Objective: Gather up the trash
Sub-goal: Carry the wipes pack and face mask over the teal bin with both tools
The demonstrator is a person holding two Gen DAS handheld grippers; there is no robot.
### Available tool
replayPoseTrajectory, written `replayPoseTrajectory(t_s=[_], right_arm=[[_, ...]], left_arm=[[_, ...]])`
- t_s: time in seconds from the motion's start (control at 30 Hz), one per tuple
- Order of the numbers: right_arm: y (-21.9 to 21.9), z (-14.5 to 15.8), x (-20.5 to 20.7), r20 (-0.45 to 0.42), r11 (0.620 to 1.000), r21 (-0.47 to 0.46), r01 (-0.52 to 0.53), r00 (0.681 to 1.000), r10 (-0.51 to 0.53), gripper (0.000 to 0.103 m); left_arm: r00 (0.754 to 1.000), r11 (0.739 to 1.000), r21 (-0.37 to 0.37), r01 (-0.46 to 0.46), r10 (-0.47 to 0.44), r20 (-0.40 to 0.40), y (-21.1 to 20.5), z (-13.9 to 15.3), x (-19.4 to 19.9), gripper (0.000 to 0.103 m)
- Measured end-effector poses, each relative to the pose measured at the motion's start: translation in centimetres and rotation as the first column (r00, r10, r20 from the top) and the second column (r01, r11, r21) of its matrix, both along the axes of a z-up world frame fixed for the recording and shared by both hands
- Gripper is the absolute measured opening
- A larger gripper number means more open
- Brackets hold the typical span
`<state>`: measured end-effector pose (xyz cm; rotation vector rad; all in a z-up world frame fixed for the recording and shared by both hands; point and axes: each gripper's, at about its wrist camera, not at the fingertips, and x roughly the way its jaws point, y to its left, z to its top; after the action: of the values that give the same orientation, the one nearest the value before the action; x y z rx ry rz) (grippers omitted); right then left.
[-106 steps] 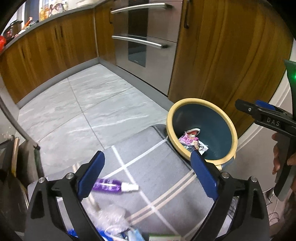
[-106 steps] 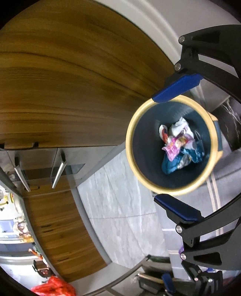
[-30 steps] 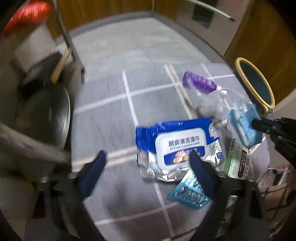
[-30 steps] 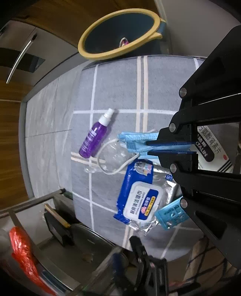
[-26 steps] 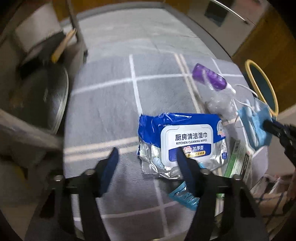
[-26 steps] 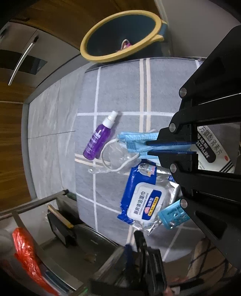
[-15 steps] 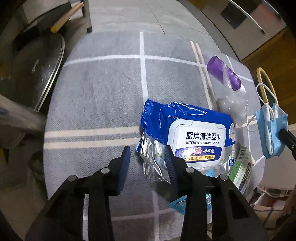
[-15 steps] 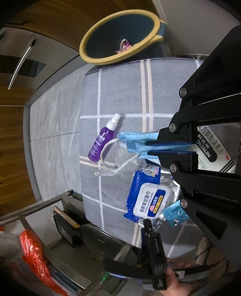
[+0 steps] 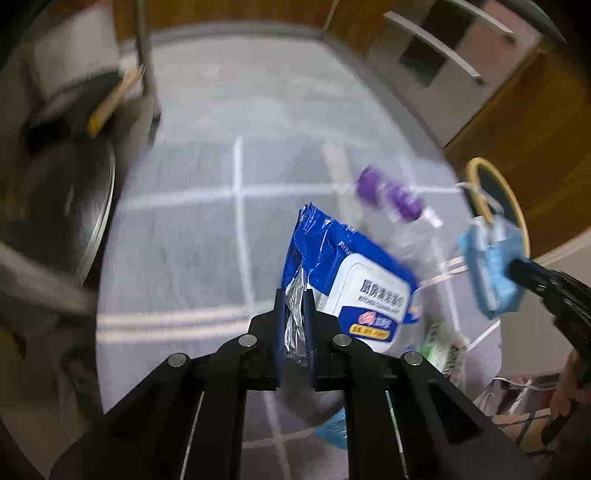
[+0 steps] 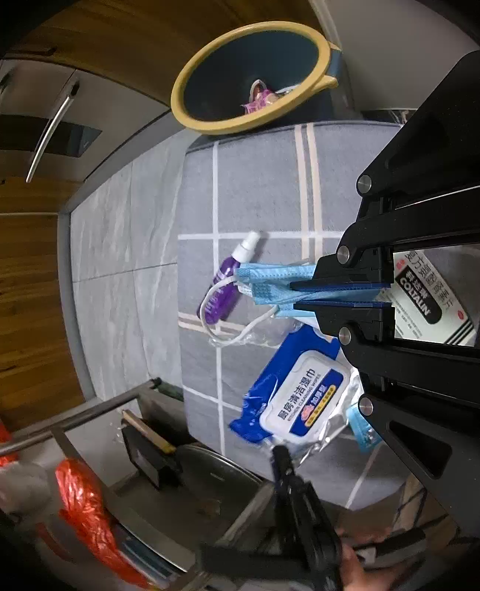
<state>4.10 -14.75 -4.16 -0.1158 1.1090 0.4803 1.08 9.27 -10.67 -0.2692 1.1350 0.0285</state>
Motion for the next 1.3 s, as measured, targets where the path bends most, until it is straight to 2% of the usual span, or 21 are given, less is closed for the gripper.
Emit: replayPoseTrajectory(t_s=[0.13, 0.23, 0.3, 0.43, 0.47, 0.63, 0.8, 1.03, 1.3], right_arm=[[-0.8, 1.0, 0.3, 0.027, 1.0, 0.013, 0.013, 1.0, -0.014, 0.006], [-1.7, 2.4, 0.6, 0.057, 0.999, 0.041, 0.027, 0.998, -0.029, 0.006], [-2.2, 3.2, 0.9, 0.07, 0.997, 0.062, 0.037, 0.997, -0.042, 0.006], [-3.1, 4.2, 1.3, 0.102, 0.996, 0.076, 0.05, 0.993, -0.057, 0.006], [-3.4, 4.3, 1.5, 0.102, 0.995, 0.082, 0.057, 0.993, -0.066, 0.006], [-3.9, 4.5, 1.9, 0.111, 0.995, 0.078, 0.069, 0.991, -0.077, 0.006], [-4.4, 5.4, 2.1, 0.135, 0.993, 0.087, 0.076, 0.987, -0.087, 0.006], [-6.3, 6.6, 3.3, 0.163, 0.988, 0.109, 0.114, 0.978, -0.13, 0.006], [-11.4, 7.5, 6.0, 0.183, 0.96, 0.133, 0.247, 0.946, -0.269, 0.006]], left_arm=[[0.987, 0.983, 0.136, 0.121, -0.134, 0.09, -3.5, 3.2, 0.4, 0.007], [0.959, 0.957, 0.208, 0.202, -0.237, 0.156, -6.2, 5.0, -0.3, 0.006], [0.942, 0.944, 0.225, 0.239, -0.282, 0.181, -7.3, 6.1, -0.4, 0.005], [0.904, 0.897, 0.327, 0.299, -0.376, 0.204, -9.2, 7.4, -1.0, 0.005], [0.901, 0.893, 0.336, 0.301, -0.382, 0.208, -9.4, 7.5, -1.1, 0.005], [0.886, 0.894, 0.346, 0.286, -0.384, 0.259, -9.4, 9.1, -1.5, 0.005], [0.873, 0.906, 0.324, 0.273, -0.374, 0.312, -9.3, 10.8, -1.7, 0.005], [0.845, 0.9, 0.349, 0.26, -0.387, 0.368, -9.9, 14.2, -1.2, 0.005], [0.792, 0.886, 0.348, 0.306, -0.44, 0.424, -12.8, 17.4, 1.6, 0.005]])
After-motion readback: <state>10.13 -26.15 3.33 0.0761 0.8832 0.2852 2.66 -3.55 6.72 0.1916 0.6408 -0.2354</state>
